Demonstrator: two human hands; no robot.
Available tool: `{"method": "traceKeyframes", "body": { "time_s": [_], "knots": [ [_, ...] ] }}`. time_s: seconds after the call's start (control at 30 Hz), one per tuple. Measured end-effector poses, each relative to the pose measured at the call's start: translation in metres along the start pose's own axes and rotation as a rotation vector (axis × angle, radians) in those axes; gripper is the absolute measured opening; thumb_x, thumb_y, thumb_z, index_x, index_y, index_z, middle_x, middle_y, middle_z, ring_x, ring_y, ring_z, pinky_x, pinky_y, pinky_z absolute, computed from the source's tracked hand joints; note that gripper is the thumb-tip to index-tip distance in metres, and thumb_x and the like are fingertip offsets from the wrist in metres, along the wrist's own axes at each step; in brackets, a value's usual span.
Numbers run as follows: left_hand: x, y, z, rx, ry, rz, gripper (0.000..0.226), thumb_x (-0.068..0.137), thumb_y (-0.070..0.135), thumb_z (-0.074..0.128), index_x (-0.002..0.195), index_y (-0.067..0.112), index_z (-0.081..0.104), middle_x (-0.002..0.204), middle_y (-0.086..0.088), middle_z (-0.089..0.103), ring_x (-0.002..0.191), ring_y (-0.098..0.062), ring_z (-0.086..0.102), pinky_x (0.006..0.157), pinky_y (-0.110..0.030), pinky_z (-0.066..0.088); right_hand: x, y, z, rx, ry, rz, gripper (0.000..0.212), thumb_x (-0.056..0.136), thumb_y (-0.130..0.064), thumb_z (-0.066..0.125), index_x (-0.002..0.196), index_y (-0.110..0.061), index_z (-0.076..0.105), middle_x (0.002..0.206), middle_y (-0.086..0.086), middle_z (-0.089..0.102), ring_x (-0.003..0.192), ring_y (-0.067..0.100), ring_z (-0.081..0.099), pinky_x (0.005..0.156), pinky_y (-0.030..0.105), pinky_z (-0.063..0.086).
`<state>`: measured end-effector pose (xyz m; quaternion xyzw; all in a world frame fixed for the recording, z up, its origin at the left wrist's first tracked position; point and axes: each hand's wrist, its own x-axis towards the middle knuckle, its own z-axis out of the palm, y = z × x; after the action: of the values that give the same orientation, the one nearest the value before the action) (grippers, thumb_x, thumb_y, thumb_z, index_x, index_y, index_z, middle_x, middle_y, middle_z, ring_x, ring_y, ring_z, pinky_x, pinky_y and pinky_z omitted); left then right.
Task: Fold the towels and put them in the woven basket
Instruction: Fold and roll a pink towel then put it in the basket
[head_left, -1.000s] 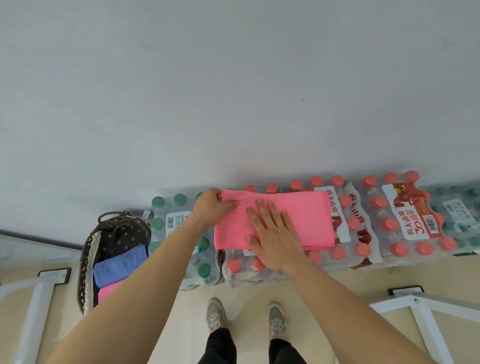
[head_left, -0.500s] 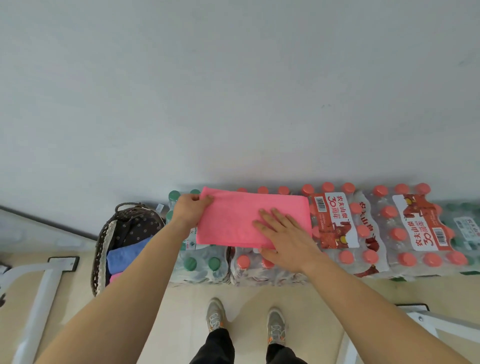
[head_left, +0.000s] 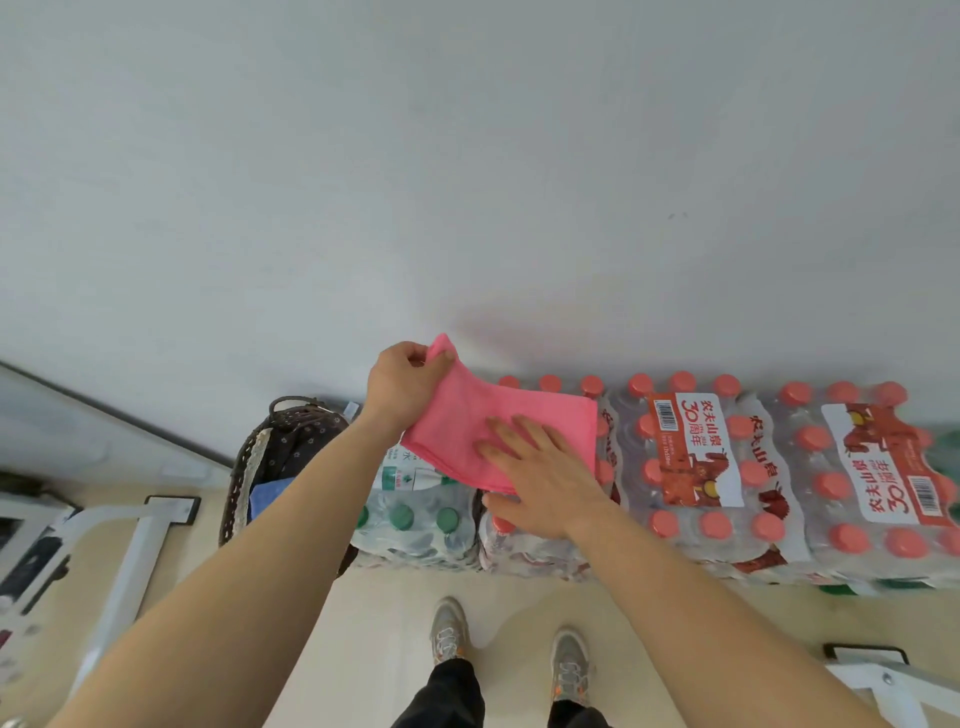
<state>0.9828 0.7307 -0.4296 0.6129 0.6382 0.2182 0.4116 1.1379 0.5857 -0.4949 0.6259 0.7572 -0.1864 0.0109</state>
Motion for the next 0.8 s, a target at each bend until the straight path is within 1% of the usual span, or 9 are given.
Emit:
{"method": "traceKeyframes", "body": {
  "time_s": [0.1,0.2,0.27,0.33,0.4,0.53,0.63,0.73,0.8],
  "knots": [
    [-0.009,0.018,0.016,-0.026,-0.037,0.030,0.027,0.087,0.042,0.068,0.090,0.015,0.070,0.080,0.004,0.069,0.069,-0.010,0.061,0.062,-0.026,0.050,-0.022,0.018,-0.007,0.033,0.069,0.092,0.062,0.089,-0.056,0.041,0.146,-0.030,0.040,0.161,-0.001,0.024,0.147,0.028,0.020,0.119,0.050,0.017],
    [-0.021,0.031,0.037,-0.045,-0.110,0.042,0.027,0.085,0.040,0.071,0.087,0.013,0.069,0.077,-0.005,0.071,0.063,-0.023,0.068,0.056,-0.036,0.060,-0.046,0.039,-0.006,-0.012,0.171,0.186,0.060,0.084,-0.056,0.035,0.129,-0.023,0.058,0.146,0.003,0.045,0.135,0.028,0.038,0.111,0.050,0.034],
    [-0.027,0.035,0.054,-0.021,-0.146,0.066,0.027,0.083,0.040,0.073,0.084,0.014,0.068,0.071,-0.007,0.071,0.059,-0.028,0.069,0.052,-0.041,0.060,-0.058,0.049,-0.003,-0.036,0.180,0.229,0.057,0.082,-0.054,0.036,0.121,-0.023,0.062,0.136,0.001,0.051,0.127,0.025,0.044,0.105,0.046,0.041],
    [-0.032,0.035,0.070,0.037,-0.161,0.104,0.028,0.081,0.044,0.074,0.081,0.016,0.068,0.063,-0.003,0.068,0.051,-0.024,0.066,0.052,-0.039,0.059,-0.066,0.055,0.002,-0.025,0.173,0.235,0.054,0.083,-0.051,0.039,0.125,-0.025,0.060,0.136,-0.002,0.052,0.126,0.023,0.046,0.104,0.044,0.040],
    [-0.037,0.034,0.086,0.123,-0.164,0.151,0.029,0.080,0.048,0.073,0.078,0.019,0.069,0.060,0.002,0.067,0.052,-0.018,0.065,0.058,-0.033,0.058,-0.072,0.059,0.007,0.027,0.159,0.223,0.053,0.086,-0.046,0.044,0.133,-0.027,0.056,0.143,-0.004,0.049,0.133,0.022,0.043,0.107,0.045,0.039],
    [-0.045,0.031,0.114,0.298,-0.178,0.206,0.023,0.080,0.038,0.070,0.078,0.015,0.071,0.066,-0.002,0.069,0.065,-0.020,0.067,0.062,-0.034,0.056,-0.081,0.069,0.012,0.143,0.039,0.203,0.061,0.092,-0.038,0.046,0.151,-0.031,0.034,0.160,-0.012,0.026,0.146,0.019,0.023,0.116,0.048,0.028],
    [-0.052,0.030,0.129,0.396,-0.187,0.273,0.026,0.083,0.032,0.066,0.072,0.008,0.068,0.060,-0.004,0.065,0.060,-0.020,0.062,0.058,-0.036,0.052,-0.084,0.076,0.009,0.160,-0.050,0.184,0.067,0.096,-0.038,0.045,0.156,-0.033,0.018,0.163,-0.017,0.010,0.150,0.018,0.010,0.120,0.046,0.019],
    [-0.056,0.030,0.140,0.475,-0.224,0.292,0.025,0.087,0.029,0.063,0.072,0.010,0.066,0.057,0.000,0.061,0.057,-0.016,0.059,0.054,-0.031,0.047,-0.083,0.078,0.006,0.154,-0.083,0.164,0.067,0.097,-0.033,0.045,0.157,-0.030,0.016,0.164,-0.015,0.009,0.151,0.018,0.009,0.121,0.044,0.018],
    [-0.058,0.026,0.144,0.487,-0.271,0.287,0.024,0.089,0.029,0.063,0.073,0.012,0.068,0.062,-0.001,0.066,0.062,-0.018,0.063,0.057,-0.036,0.051,-0.083,0.079,0.004,0.212,-0.037,0.182,0.062,0.095,-0.025,0.047,0.154,-0.027,0.028,0.162,-0.010,0.023,0.148,0.020,0.019,0.118,0.043,0.026]
  ]
}}
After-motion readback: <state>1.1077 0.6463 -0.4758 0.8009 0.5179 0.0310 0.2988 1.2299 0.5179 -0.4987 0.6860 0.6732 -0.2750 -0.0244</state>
